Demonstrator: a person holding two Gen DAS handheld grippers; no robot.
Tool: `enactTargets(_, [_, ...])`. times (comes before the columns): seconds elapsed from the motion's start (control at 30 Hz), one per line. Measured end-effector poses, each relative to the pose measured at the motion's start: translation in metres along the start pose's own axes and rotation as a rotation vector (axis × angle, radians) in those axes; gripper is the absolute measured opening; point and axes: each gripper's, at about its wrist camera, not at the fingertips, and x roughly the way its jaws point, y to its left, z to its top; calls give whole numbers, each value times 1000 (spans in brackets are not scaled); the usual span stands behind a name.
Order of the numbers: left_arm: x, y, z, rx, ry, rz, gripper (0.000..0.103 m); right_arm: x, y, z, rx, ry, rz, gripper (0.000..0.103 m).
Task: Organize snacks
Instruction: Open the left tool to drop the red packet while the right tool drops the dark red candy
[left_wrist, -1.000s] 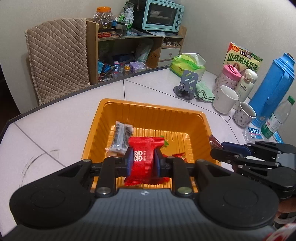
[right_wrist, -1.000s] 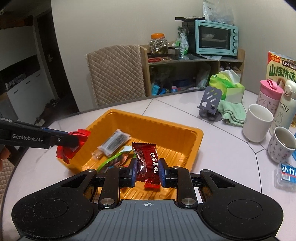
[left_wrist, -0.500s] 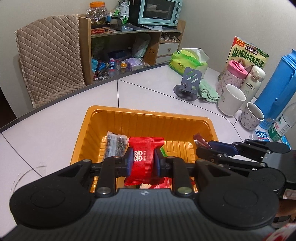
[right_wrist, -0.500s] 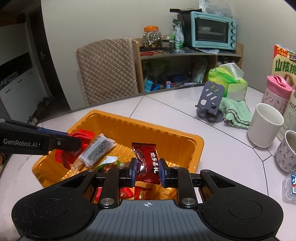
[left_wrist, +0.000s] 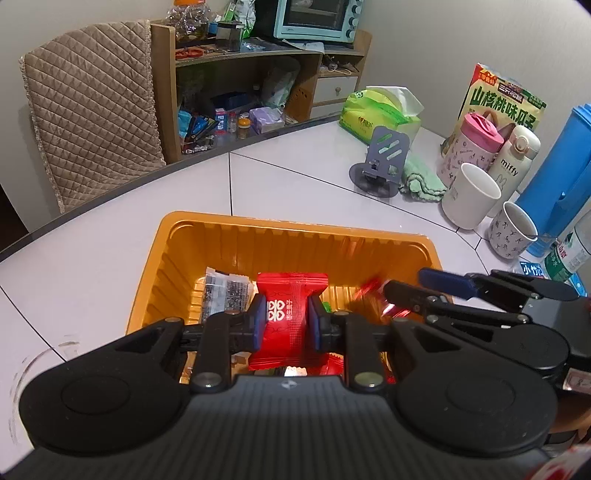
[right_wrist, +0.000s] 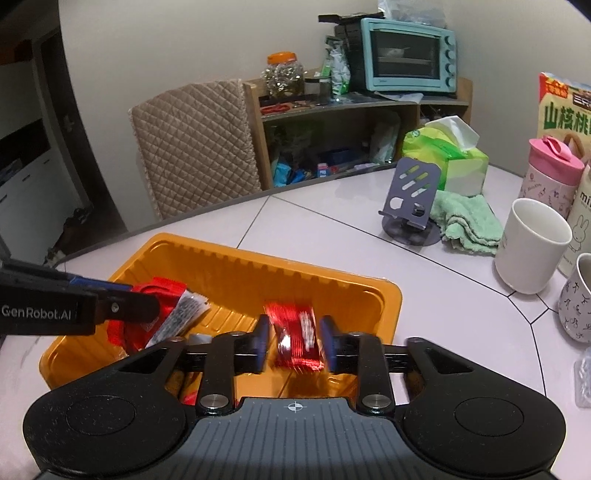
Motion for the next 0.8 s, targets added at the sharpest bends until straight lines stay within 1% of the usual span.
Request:
enactTargets(0.03, [1,0,0,1,1,-1,21,-2,0,-1,0,-11,0,57])
enactTargets(0.07, [2,0,0,3,2,-1,21,-3,0,-1,-3,-20,1,58])
enactTargets(0.47, [10,-3,5,12,4,-12,21,-5,-1,-2,-6,7,5,58])
enactTargets(0.73, [10,-6,14,37,-35,-6,22,-8,-3,-1,5,1,2,58])
enactTargets(0.77, [10,-6,15,38,-38,-9,23,-9,-2,-1,5,0,1,58])
enactTargets(0.8, [9,-7,16,37,-42,-8,26,-10,-2,-1,4,0,3,58])
